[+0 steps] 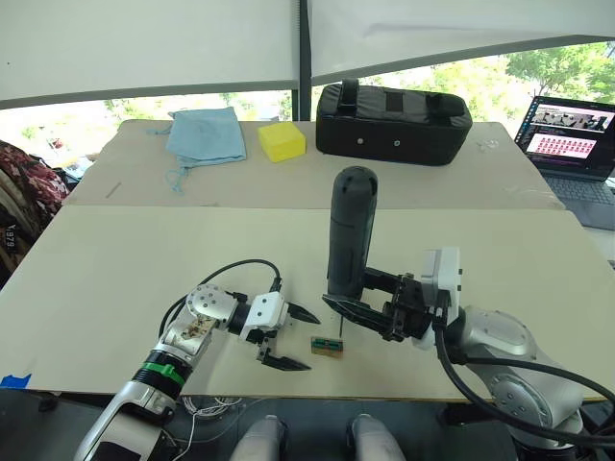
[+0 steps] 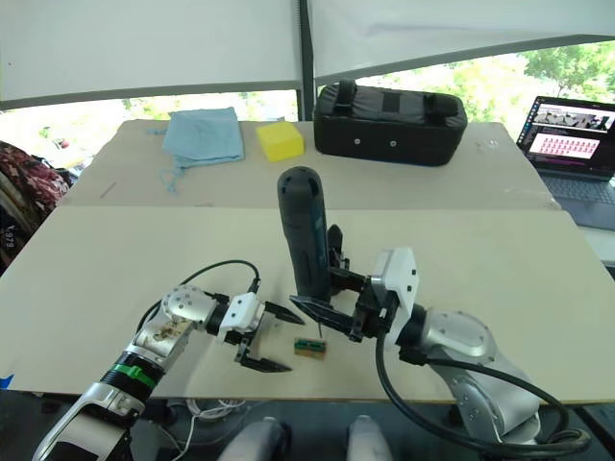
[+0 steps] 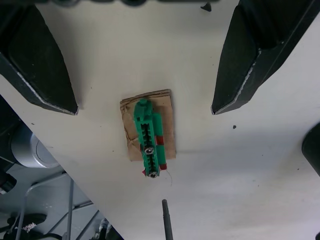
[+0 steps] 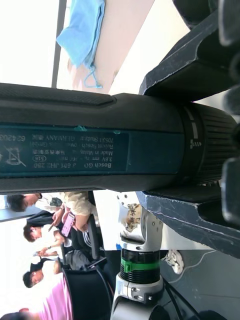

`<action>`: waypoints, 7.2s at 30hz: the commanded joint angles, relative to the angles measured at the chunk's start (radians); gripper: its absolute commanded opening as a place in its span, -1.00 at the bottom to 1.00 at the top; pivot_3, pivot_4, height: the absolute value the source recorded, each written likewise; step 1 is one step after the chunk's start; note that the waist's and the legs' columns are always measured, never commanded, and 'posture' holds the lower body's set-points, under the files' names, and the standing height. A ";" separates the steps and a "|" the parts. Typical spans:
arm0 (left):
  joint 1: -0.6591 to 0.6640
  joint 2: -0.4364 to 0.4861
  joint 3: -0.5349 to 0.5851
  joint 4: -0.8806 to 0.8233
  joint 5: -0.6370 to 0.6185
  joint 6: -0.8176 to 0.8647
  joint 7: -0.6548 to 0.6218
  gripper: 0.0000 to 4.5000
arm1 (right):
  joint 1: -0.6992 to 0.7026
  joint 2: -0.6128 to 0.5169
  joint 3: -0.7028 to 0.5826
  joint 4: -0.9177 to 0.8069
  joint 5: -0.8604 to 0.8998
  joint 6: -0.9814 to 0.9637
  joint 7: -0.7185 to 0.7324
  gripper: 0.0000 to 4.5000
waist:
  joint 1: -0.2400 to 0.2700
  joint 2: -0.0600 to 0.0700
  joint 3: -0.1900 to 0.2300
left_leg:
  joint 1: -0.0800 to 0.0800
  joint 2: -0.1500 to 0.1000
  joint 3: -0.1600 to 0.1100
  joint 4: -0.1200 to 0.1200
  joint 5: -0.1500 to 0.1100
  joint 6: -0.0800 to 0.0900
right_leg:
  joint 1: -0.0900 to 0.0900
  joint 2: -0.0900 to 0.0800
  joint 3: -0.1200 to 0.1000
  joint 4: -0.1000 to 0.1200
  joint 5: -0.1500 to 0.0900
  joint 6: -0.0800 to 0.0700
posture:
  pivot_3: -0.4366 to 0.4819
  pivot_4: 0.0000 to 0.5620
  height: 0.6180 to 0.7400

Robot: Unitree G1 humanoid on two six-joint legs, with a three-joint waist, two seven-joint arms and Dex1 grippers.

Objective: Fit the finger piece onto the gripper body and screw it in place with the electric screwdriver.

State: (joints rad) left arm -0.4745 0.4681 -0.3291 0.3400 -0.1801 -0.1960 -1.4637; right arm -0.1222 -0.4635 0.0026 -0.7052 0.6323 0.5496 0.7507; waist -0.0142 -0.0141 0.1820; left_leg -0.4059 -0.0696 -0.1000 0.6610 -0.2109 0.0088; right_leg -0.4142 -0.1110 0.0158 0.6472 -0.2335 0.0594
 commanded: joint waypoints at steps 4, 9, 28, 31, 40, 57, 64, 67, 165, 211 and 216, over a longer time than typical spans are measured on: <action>-0.018 -0.013 0.004 -0.012 -0.005 -0.007 0.003 1.00 | -0.014 0.003 0.010 -0.044 0.017 -0.055 0.001 -0.15 | 0.000 0.000 0.000 | 0.000 0.000 0.000 0.000 0.000 0.000 | 0.000 0.000 0.000 0.000 0.000 0.000 | -0.05 -0.47 1.00; -0.022 -0.018 0.009 -0.020 -0.009 0.000 0.006 1.00 | -0.016 -0.005 0.012 -0.038 0.012 -0.063 0.005 -0.15 | 0.000 0.000 0.000 | 0.000 0.000 0.000 0.000 0.000 0.000 | 0.000 0.000 0.000 0.000 0.000 0.000 | -0.05 -0.47 1.00; -0.024 -0.026 0.002 -0.024 0.005 0.019 0.017 1.00 | 0.037 -0.025 0.024 -0.019 -0.018 -0.126 0.031 -0.15 | 0.000 0.000 0.000 | 0.000 0.000 0.000 0.000 0.000 0.000 | 0.000 0.000 0.000 0.000 0.000 0.000 | -0.05 -0.47 1.00; -0.022 -0.027 0.001 -0.028 0.007 0.023 0.016 1.00 | 0.038 -0.024 0.023 -0.017 -0.018 -0.130 0.030 -0.15 | 0.000 0.000 0.000 | 0.000 0.000 0.000 0.000 0.000 0.000 | 0.000 0.000 0.000 0.000 0.000 0.000 | -0.05 -0.47 1.00; -0.026 -0.033 0.001 -0.025 0.012 0.022 0.017 1.00 | 0.029 -0.021 0.023 -0.012 -0.019 -0.130 0.022 -0.15 | 0.000 0.000 0.000 | 0.000 0.000 0.000 0.000 0.000 0.000 | 0.000 0.000 0.000 0.000 0.000 0.000 | -0.05 -0.47 1.00; -0.025 -0.032 -0.002 -0.041 0.009 0.032 0.012 1.00 | 0.033 -0.018 0.038 -0.001 -0.024 -0.129 0.008 -0.15 | 0.000 0.000 0.000 | 0.000 0.000 0.000 0.000 0.000 0.000 | 0.000 0.000 0.000 0.000 0.000 0.000 | -0.05 -0.47 1.00; -0.016 -0.041 -0.009 -0.053 0.011 0.035 0.024 1.00 | 0.034 -0.023 0.040 0.005 -0.029 -0.132 0.012 -0.15 | 0.000 0.000 0.000 | 0.000 0.000 0.000 0.000 0.000 0.000 | 0.000 0.000 0.000 0.000 0.000 0.000 | -0.05 -0.47 1.00; -0.019 -0.042 -0.006 -0.049 0.008 0.042 0.027 1.00 | 0.036 -0.026 0.038 0.010 -0.032 -0.134 0.016 -0.15 | 0.000 0.000 0.000 | 0.000 0.000 0.000 0.000 0.000 0.000 | 0.000 0.000 0.000 0.000 0.000 0.000 | -0.05 -0.47 1.00; -0.035 -0.045 -0.012 -0.034 0.016 0.017 0.018 1.00 | -0.012 -0.070 0.037 -0.009 0.036 -0.076 -0.038 -0.15 | 0.001 0.000 0.000 | 0.000 0.000 0.000 0.000 0.000 0.000 | 0.000 0.000 0.000 0.000 0.000 0.000 | -0.05 -0.47 1.00; -0.038 -0.050 -0.010 -0.036 0.015 0.018 0.029 1.00 | -0.006 -0.112 0.027 0.002 0.075 0.000 -0.040 -0.15 | 0.001 0.000 0.000 | 0.000 0.000 0.000 0.000 0.000 0.000 | 0.000 0.000 0.000 0.000 0.000 0.000 | -0.05 -0.47 1.00; -0.037 -0.049 -0.011 -0.037 0.015 0.016 0.028 1.00 | 0.003 -0.118 0.030 0.008 0.071 0.002 -0.034 -0.15 | 0.001 0.000 0.000 | 0.000 0.000 0.000 0.000 0.000 0.000 | 0.000 0.000 0.000 0.000 0.000 0.000 | -0.05 -0.47 1.00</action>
State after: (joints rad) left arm -0.5002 0.4215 -0.3393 0.3194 -0.1592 -0.1680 -1.4339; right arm -0.1095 -0.5773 0.0513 -0.6650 0.6894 0.5669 0.7085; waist -0.0135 -0.0144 0.1819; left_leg -0.4057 -0.0699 -0.1000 0.6612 -0.2109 0.0089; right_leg -0.4138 -0.1111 0.0158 0.6474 -0.2334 0.0593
